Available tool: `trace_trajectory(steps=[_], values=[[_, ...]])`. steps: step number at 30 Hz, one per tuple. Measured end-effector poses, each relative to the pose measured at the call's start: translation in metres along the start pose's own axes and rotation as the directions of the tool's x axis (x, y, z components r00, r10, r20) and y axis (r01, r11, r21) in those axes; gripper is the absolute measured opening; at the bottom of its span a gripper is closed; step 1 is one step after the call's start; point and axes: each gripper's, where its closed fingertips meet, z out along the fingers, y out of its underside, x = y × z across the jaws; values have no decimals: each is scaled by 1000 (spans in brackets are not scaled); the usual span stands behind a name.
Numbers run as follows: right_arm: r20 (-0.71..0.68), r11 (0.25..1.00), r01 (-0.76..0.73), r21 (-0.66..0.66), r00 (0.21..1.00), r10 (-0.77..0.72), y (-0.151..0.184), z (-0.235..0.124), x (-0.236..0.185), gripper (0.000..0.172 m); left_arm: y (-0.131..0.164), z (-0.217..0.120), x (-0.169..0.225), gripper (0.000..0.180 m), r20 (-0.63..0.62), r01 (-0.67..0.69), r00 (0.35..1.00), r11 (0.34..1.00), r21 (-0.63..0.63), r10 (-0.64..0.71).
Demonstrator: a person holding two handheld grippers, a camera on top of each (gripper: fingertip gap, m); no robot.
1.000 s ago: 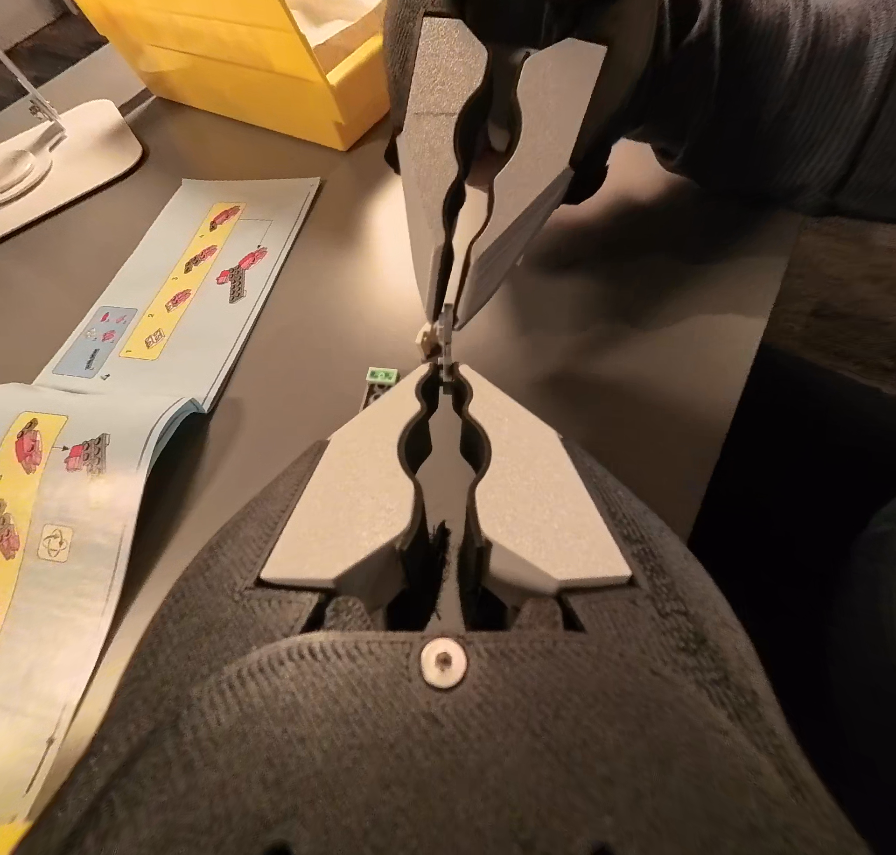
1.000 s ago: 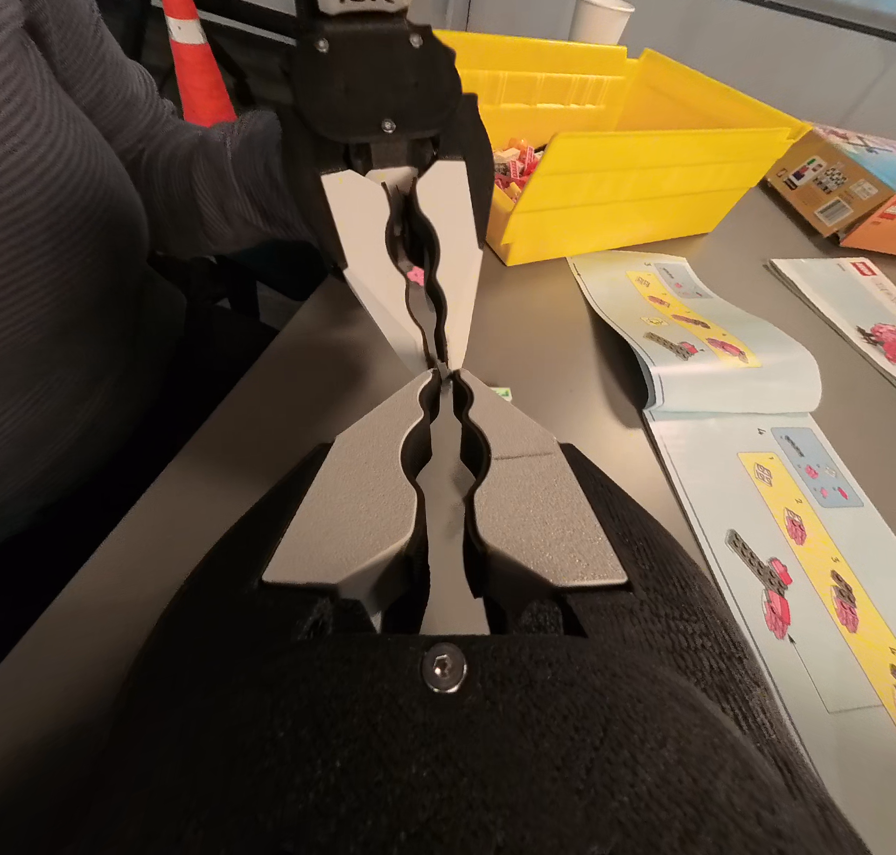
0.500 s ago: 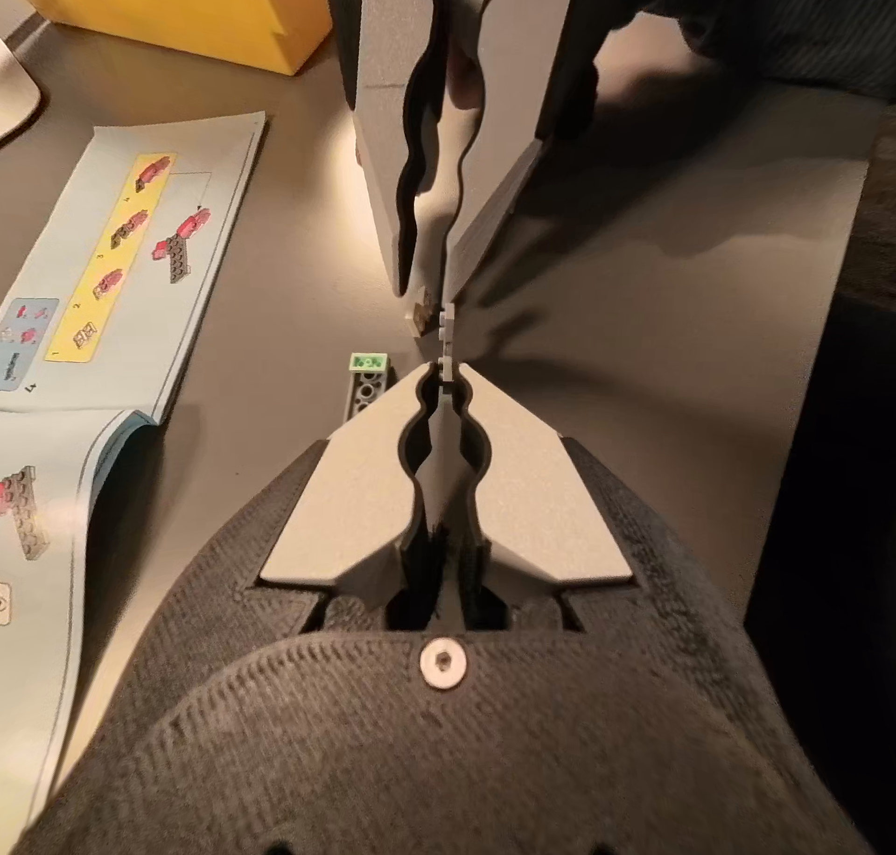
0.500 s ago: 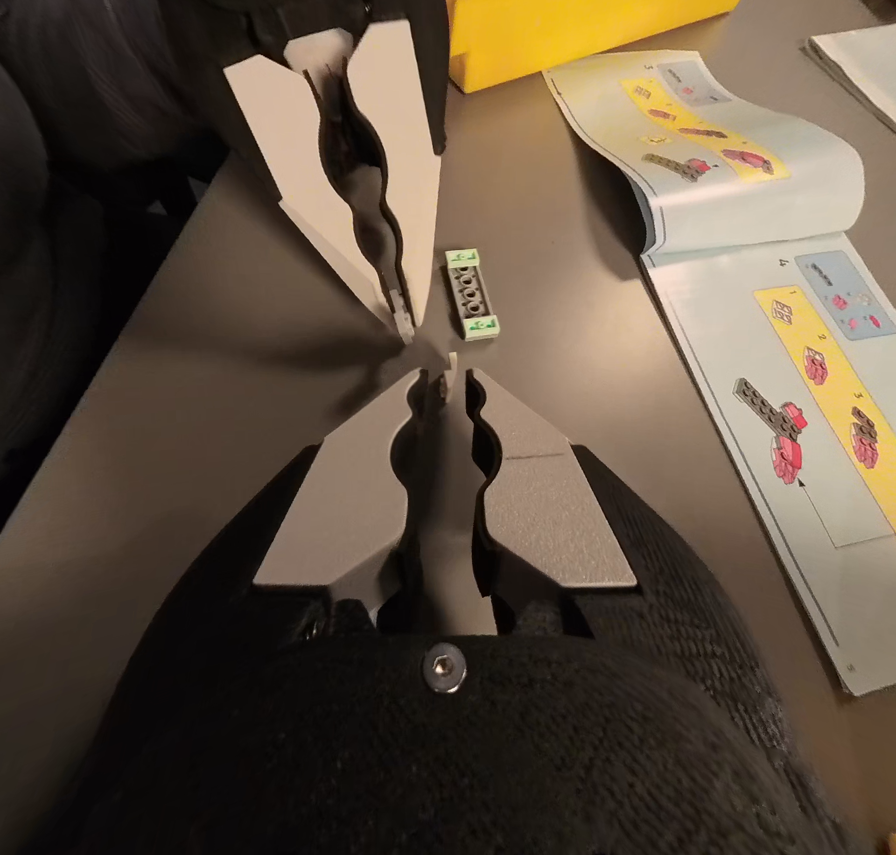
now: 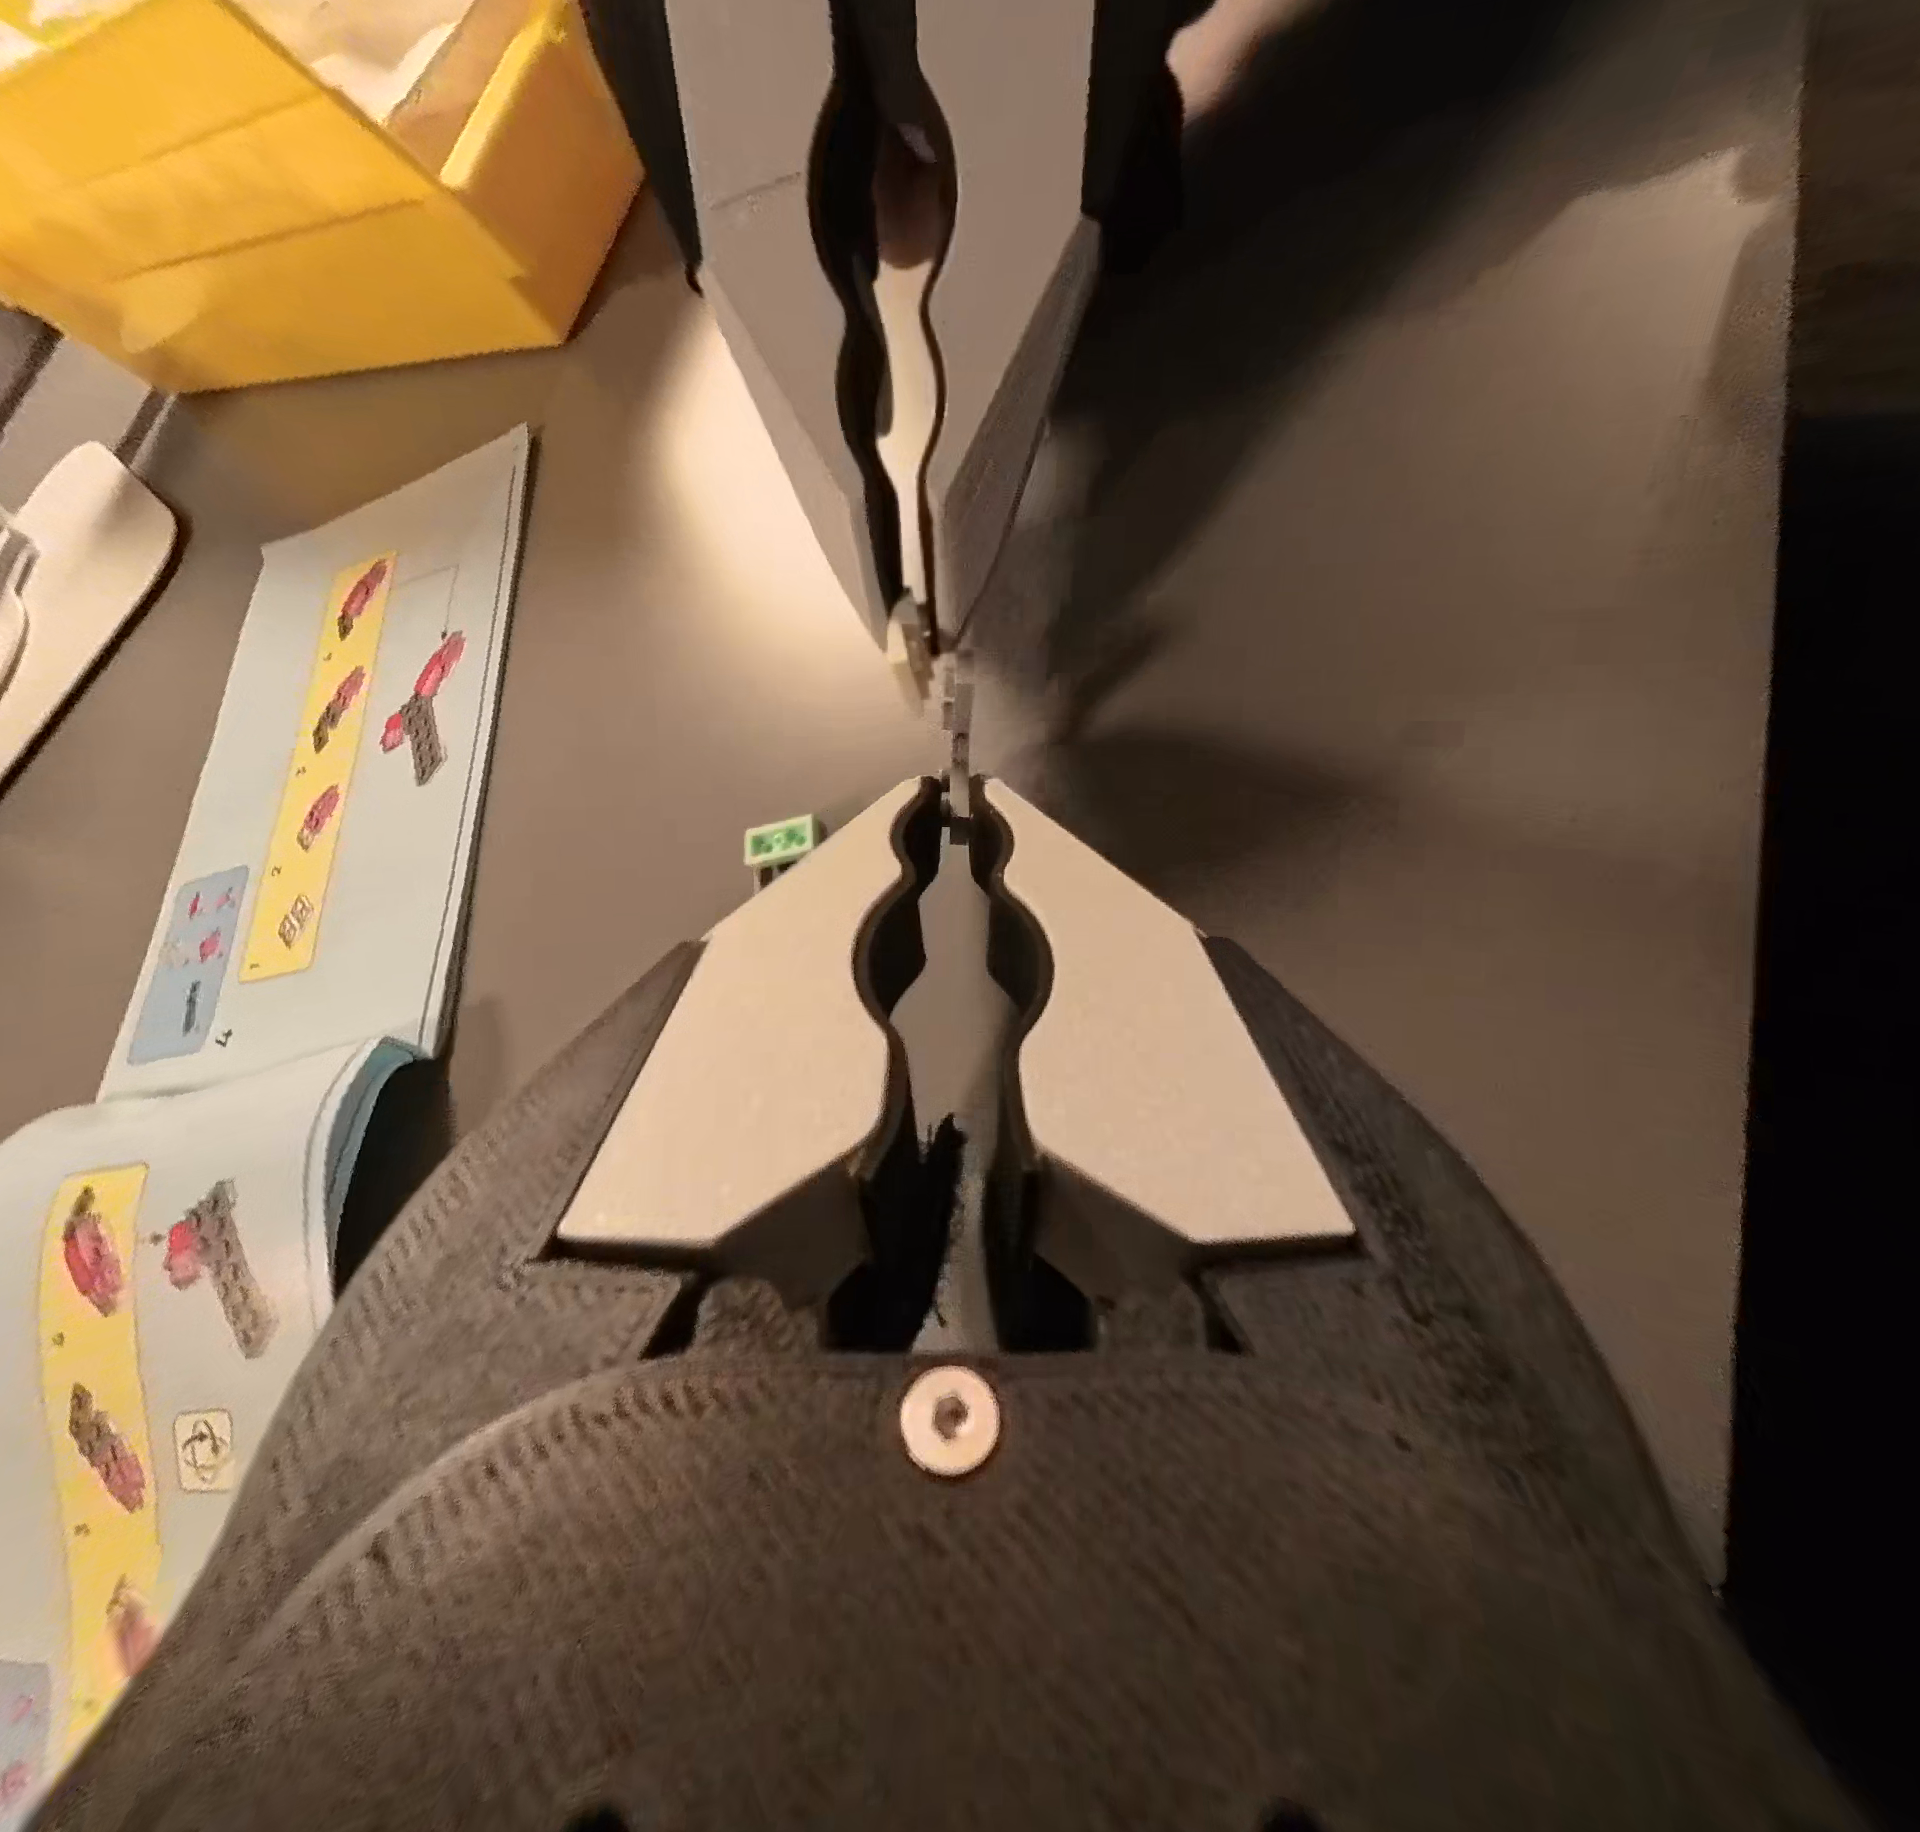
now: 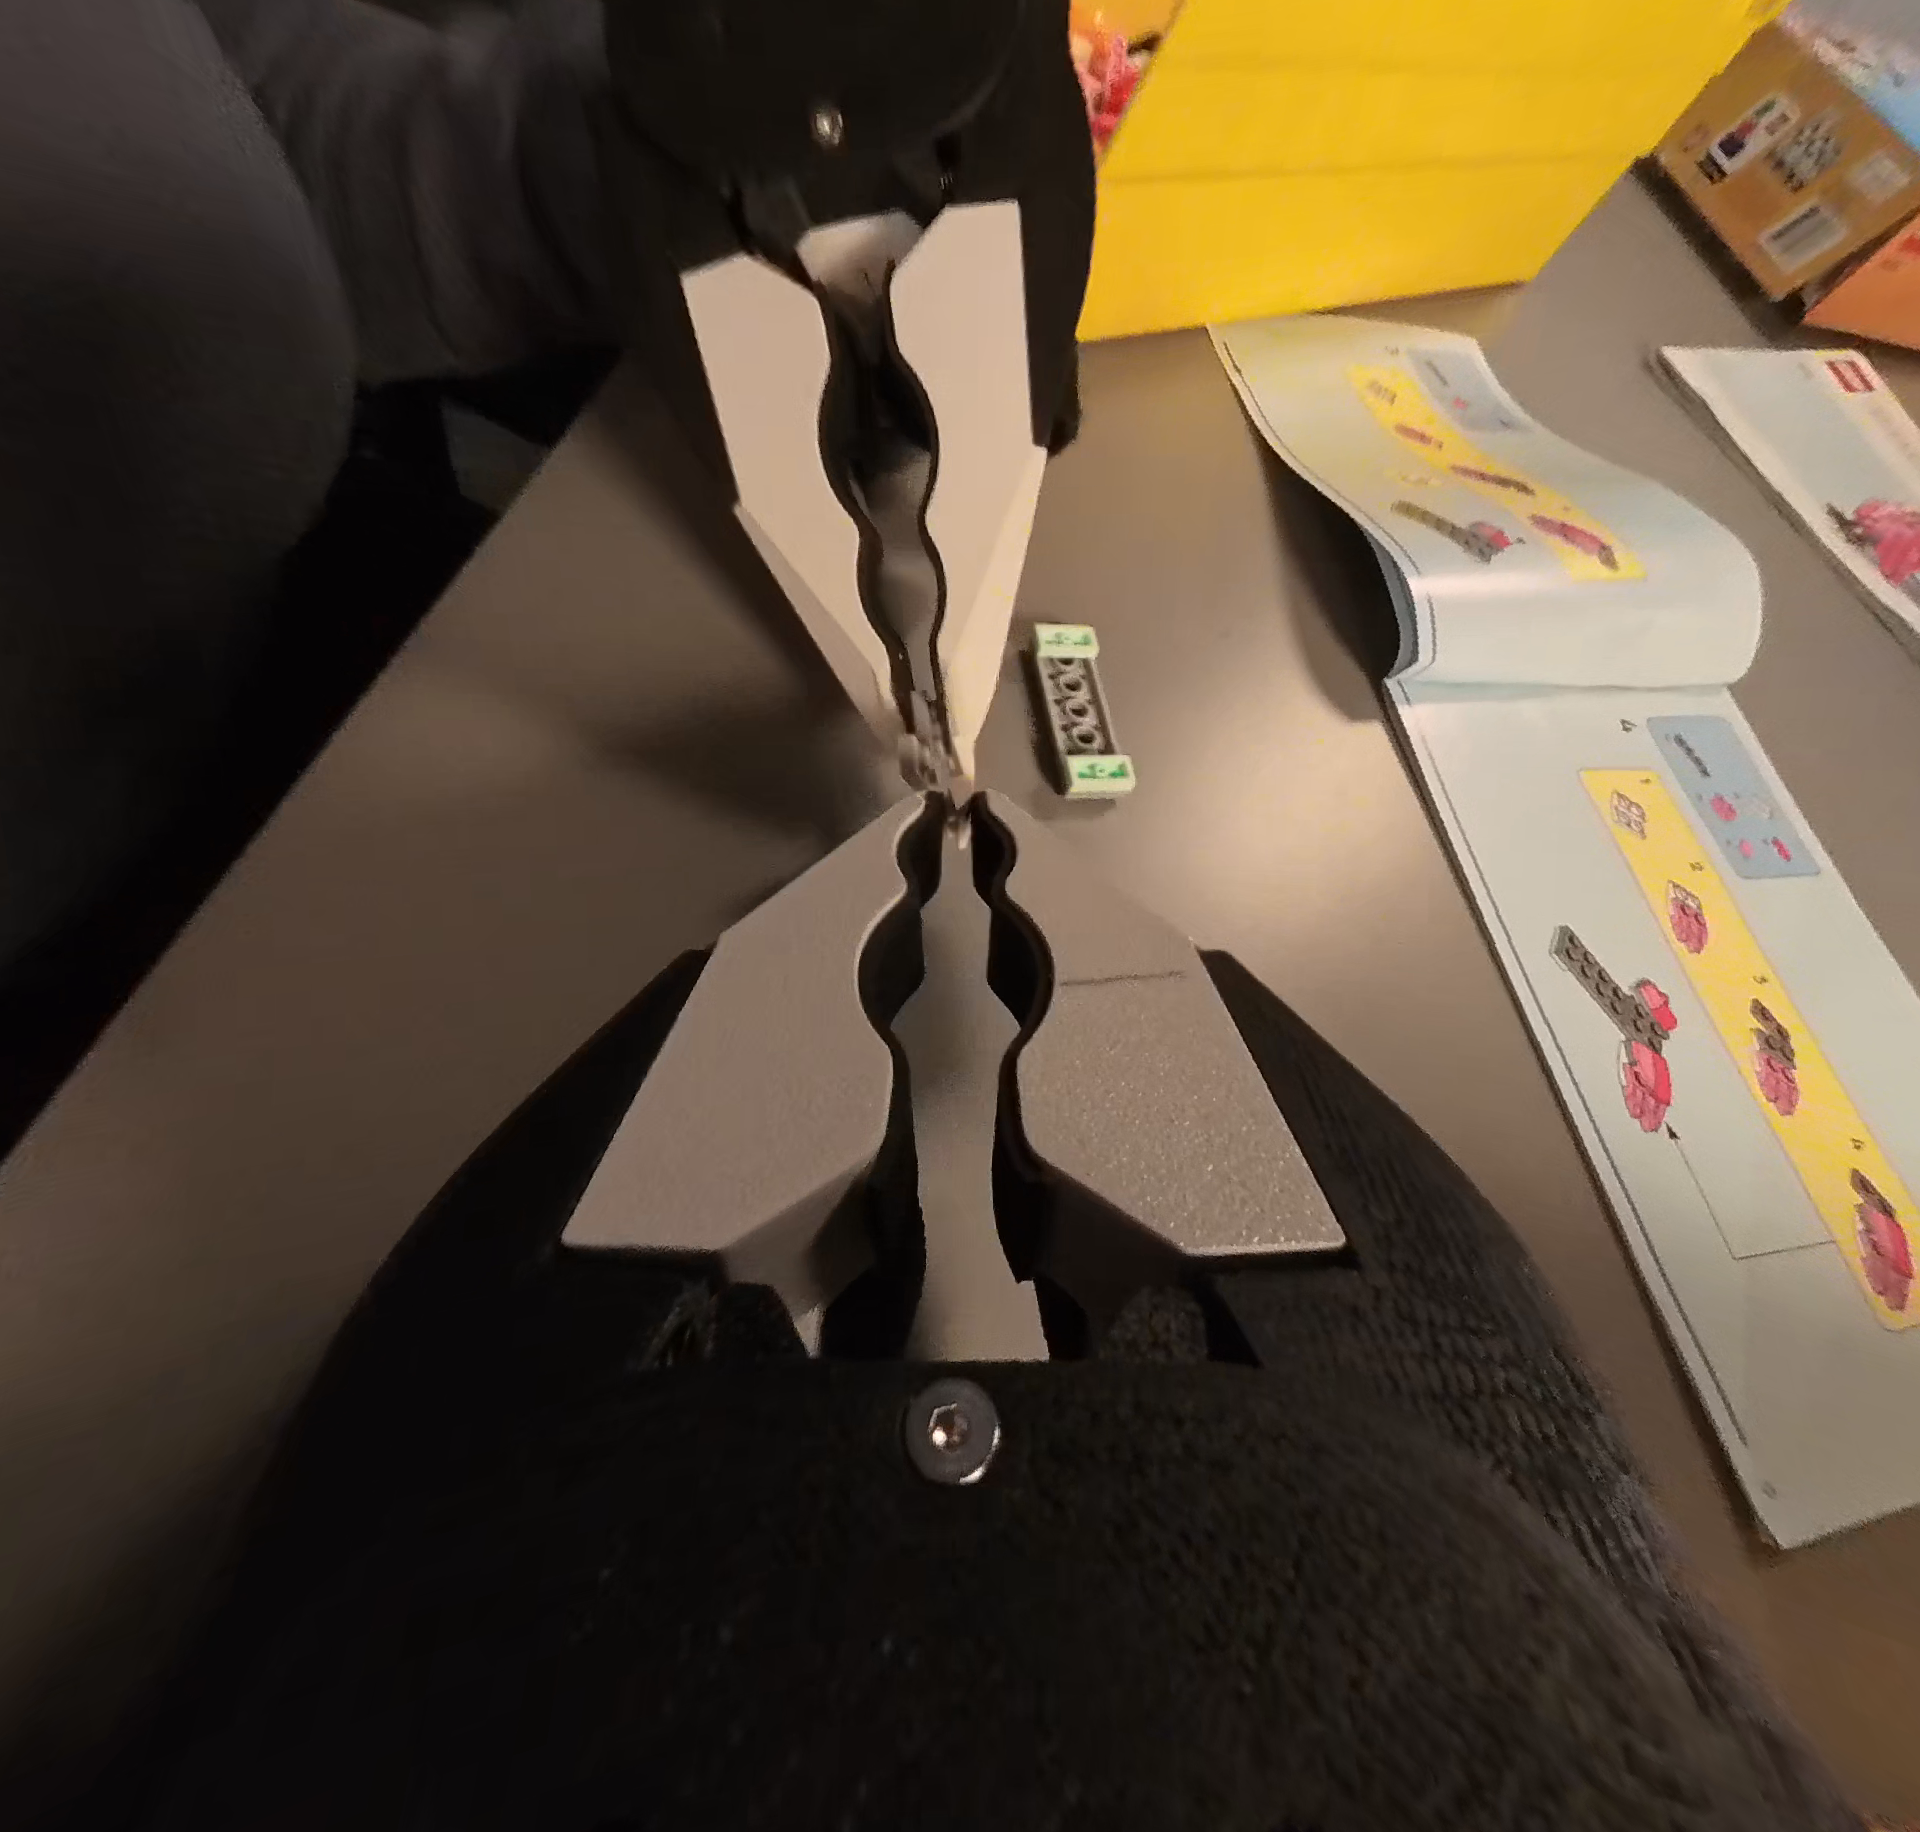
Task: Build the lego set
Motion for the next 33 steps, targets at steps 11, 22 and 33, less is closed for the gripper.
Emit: trace_trajectory(steps=[11,22,33], values=[[-33,999,-20,-28,999,20,4,1,1,3,-1,1,-1,4,20,-47,999,999,8,47],[-68,974,-164,-156,985,155,29,-1,12,3,3,-2,-20,4,-52,418,907,909,-5,-417],[-26,975,-164,-150,986,162,27,-1,6,3,4,13,-10,4,-116,511,845,852,-116,-523]])
